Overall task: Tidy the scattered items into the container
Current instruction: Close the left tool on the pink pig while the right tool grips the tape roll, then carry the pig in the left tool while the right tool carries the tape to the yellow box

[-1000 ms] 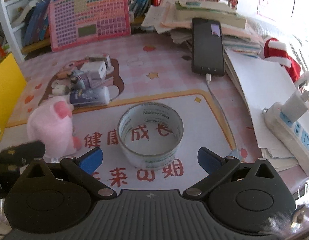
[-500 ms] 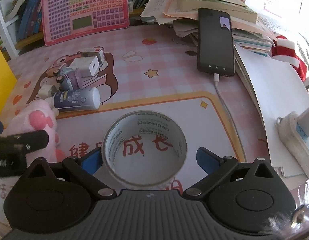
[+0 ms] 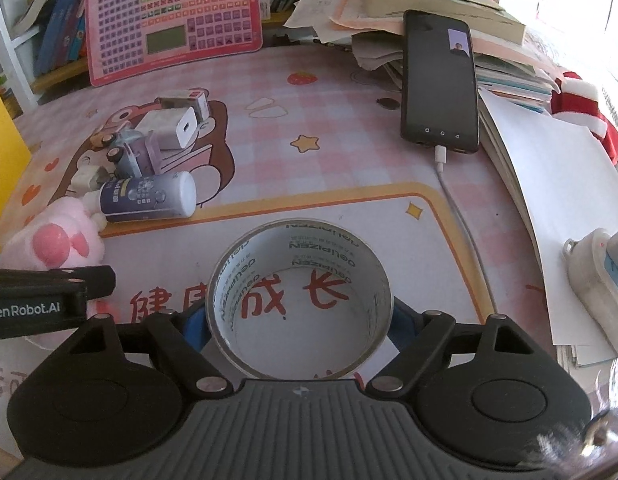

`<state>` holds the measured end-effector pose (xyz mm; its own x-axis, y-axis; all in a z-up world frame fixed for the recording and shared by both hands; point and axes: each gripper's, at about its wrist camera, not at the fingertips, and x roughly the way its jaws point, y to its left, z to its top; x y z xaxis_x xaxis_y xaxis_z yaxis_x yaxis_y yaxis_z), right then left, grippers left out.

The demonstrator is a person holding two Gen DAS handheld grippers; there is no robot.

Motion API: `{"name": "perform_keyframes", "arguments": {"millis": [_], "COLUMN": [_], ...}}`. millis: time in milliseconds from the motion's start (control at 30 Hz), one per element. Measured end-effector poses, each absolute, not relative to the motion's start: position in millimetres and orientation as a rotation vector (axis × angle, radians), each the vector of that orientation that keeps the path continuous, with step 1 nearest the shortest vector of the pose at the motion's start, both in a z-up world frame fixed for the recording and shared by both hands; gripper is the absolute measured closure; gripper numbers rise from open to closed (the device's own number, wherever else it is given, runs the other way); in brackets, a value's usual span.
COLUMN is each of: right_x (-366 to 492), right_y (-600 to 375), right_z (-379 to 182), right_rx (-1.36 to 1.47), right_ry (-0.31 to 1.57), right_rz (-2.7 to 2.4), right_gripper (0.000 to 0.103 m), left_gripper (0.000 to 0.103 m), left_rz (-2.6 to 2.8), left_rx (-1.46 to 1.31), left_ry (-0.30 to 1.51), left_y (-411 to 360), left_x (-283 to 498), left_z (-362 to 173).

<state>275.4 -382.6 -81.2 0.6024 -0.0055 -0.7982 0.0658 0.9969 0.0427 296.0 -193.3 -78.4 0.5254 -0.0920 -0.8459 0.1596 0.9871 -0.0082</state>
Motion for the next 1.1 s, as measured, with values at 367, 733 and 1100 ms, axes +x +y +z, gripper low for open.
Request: {"name": "perform_keyframes", "arguments": {"millis": [367, 733, 1100], "right_x": [259, 228, 180], "right_y": [-370, -326, -251], "right_z": [-66, -51, -34], "right_rx": [0.078, 0.032, -0.009], "right_ry": [0.886, 0.863, 0.833], "right_rz": [0.017, 0.047, 0.005], "right_gripper": [0.021, 0.021, 0.021], "left_gripper": [0.038, 0.039, 0.039], "left_rz": [-0.154, -0.207, -0.274], "left_rx": [-0.006, -0.047, -0.088], "left_ry": [0.966, 0.903, 0.848], "left_y": [-163, -119, -37], "left_x": [258, 221, 176], "left_z": [-53, -37, -26]}}
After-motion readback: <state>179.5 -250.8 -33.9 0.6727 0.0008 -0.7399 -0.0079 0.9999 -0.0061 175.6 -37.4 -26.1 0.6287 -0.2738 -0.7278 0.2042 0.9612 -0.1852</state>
